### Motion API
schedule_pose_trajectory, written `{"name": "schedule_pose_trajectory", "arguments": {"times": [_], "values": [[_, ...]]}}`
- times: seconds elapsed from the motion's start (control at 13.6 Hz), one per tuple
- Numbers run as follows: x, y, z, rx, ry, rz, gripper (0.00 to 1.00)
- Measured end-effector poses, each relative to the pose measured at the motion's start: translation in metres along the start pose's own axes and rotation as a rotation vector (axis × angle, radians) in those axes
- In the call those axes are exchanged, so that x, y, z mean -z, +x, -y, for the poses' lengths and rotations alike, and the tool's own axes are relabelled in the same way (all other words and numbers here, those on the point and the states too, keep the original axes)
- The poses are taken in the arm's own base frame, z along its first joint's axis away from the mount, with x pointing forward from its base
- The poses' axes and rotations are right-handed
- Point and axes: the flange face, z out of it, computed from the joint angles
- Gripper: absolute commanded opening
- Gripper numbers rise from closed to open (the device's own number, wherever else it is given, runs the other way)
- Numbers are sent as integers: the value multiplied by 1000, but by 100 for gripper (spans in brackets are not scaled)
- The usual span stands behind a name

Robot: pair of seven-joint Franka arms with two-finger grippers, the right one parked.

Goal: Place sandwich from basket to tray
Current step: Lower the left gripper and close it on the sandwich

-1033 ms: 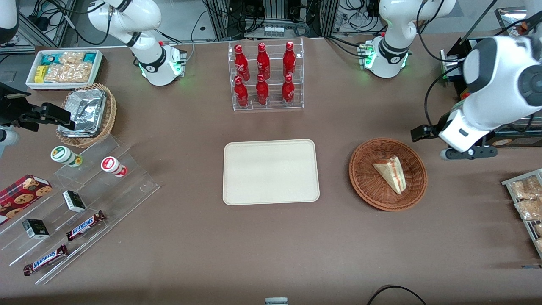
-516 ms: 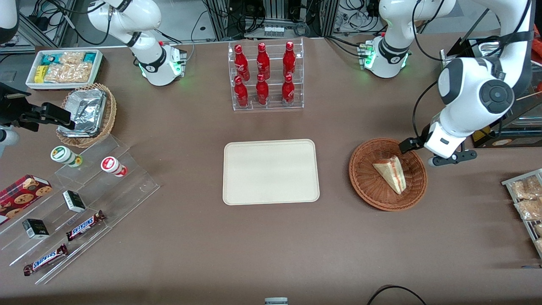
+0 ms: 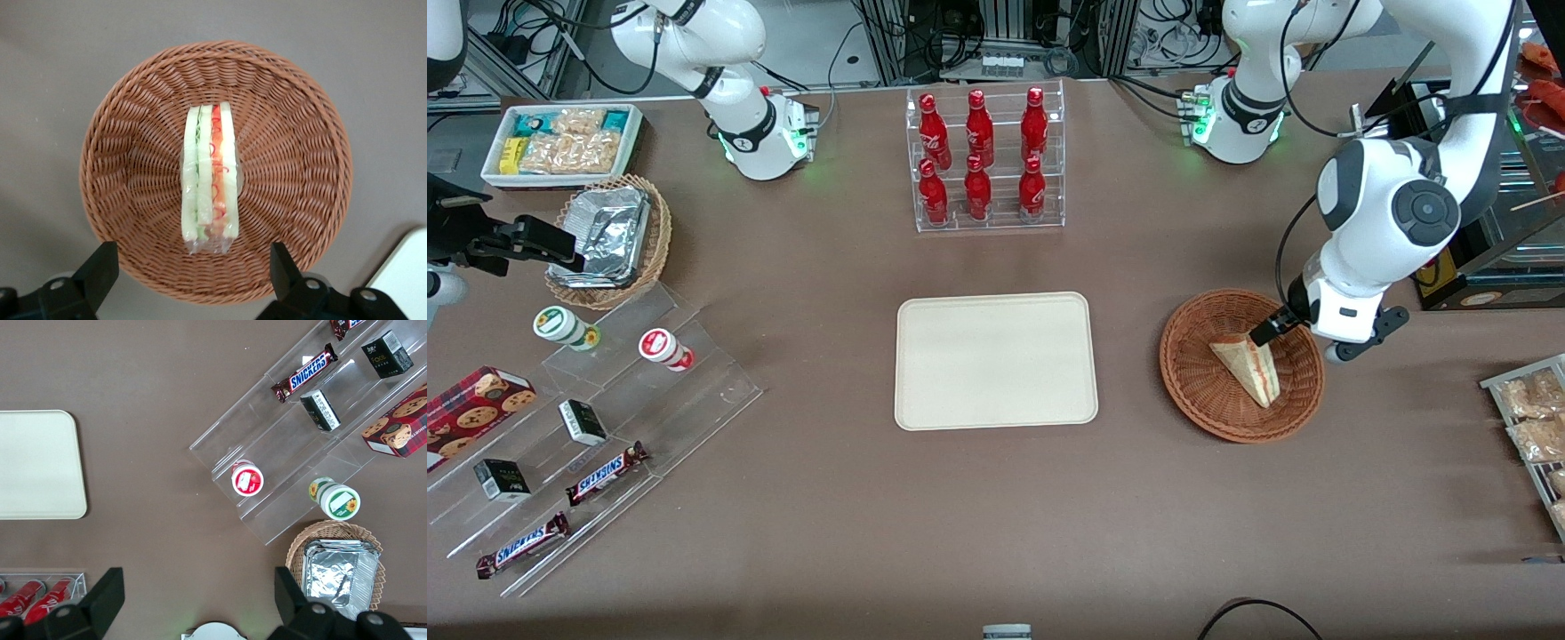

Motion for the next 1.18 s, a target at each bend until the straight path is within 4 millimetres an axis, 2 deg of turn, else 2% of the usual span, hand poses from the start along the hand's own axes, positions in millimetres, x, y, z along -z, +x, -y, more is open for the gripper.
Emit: {"name": "schedule_pose_trajectory", "arguments": {"times": [0.22, 0.44, 1.03, 1.11, 1.18], "values": [[-18, -3, -5, 108, -18, -13, 100], [-37, -8, -1, 157, -33, -24, 100], [-76, -8, 1, 170, -25, -6, 99], [-81, -7, 0, 171, -29, -7, 88], [-87, -7, 0, 172, -30, -6, 59]]}}
